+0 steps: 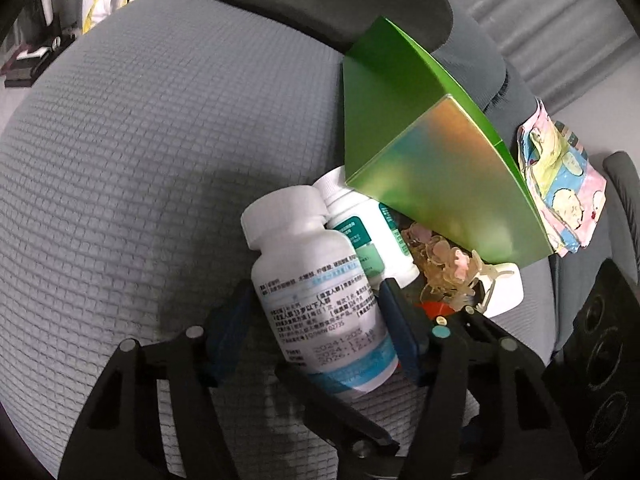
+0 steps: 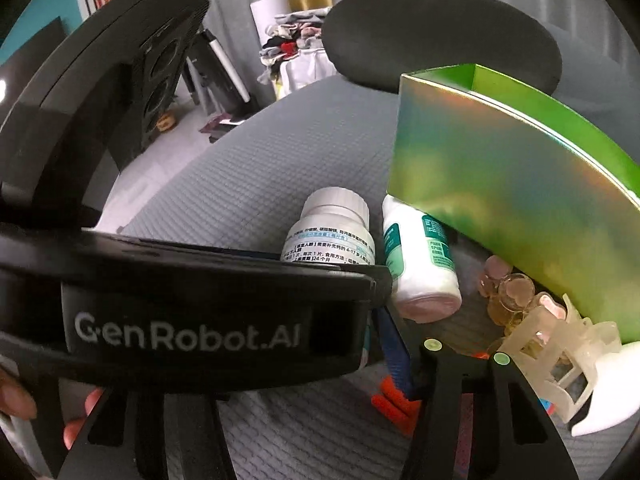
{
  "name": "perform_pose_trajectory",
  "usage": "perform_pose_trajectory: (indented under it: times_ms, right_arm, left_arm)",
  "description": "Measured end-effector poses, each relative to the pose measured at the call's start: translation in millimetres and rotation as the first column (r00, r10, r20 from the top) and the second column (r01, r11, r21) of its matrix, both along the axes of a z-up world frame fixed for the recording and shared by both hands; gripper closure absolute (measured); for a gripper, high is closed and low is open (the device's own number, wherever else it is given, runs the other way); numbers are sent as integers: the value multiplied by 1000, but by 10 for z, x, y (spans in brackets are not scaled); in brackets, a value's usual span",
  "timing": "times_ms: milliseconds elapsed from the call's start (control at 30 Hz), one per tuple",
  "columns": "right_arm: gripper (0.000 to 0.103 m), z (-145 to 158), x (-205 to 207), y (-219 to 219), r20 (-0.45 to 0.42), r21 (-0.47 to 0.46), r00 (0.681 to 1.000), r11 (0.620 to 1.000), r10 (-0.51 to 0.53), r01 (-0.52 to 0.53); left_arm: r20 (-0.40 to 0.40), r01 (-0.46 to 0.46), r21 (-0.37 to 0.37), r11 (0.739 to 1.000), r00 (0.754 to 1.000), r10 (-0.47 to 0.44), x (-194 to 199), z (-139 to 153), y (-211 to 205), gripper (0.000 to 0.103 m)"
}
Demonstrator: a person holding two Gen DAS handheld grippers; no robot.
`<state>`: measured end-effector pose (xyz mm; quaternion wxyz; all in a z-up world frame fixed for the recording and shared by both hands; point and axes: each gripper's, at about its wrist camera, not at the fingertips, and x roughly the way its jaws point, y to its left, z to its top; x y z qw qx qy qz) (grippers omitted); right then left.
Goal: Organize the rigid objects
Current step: 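Grasp the blue-striped white bottle with the left gripper and lift, then carry the blue-striped bottle over the green box and release it inside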
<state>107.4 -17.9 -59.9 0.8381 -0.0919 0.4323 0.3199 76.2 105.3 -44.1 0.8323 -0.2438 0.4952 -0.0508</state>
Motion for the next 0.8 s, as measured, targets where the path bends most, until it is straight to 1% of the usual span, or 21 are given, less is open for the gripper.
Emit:
perform_pose_trajectory:
  times_ms: [67, 167, 267, 367, 433, 567, 667, 800]
  right_arm:
    - [45, 20, -20, -31, 3, 11, 1000, 1000, -1, 1]
    - [45, 71, -87, -83, 13, 33, 1000, 999, -1, 0]
    - [45, 167, -167, -144, 34, 63, 999, 998, -6, 4]
    - [45, 345, -283, -250, 78, 100, 997, 995, -22, 15]
    - [45, 451, -354, -316, 106, 115, 994, 993, -33, 21]
    - [45, 717, -455, -484, 174, 141, 983, 989, -59, 35]
    - [45, 906, -464, -618, 211, 164, 974, 985, -84, 50]
    - [45, 1107, -456, -840, 252, 191, 960, 979, -122, 75]
  left_arm:
    - [9, -1, 13, 1000, 1000, 1, 0, 25, -39, 41]
    - [38, 8, 61, 998, 999, -10, -92, 110, -128, 41]
    - [81, 19, 103, 994, 996, -27, -197, 241, -224, 41]
    - [133, 34, 132, 991, 990, -52, -287, 434, -340, 42]
    - [175, 46, 163, 986, 982, -75, -349, 612, -453, 42]
    - [233, 65, 223, 973, 965, -118, -394, 865, -642, 42]
    - [280, 79, 282, 956, 947, -161, -388, 1059, -815, 42]
    - [312, 96, 308, 947, 930, -196, -331, 1214, -916, 42]
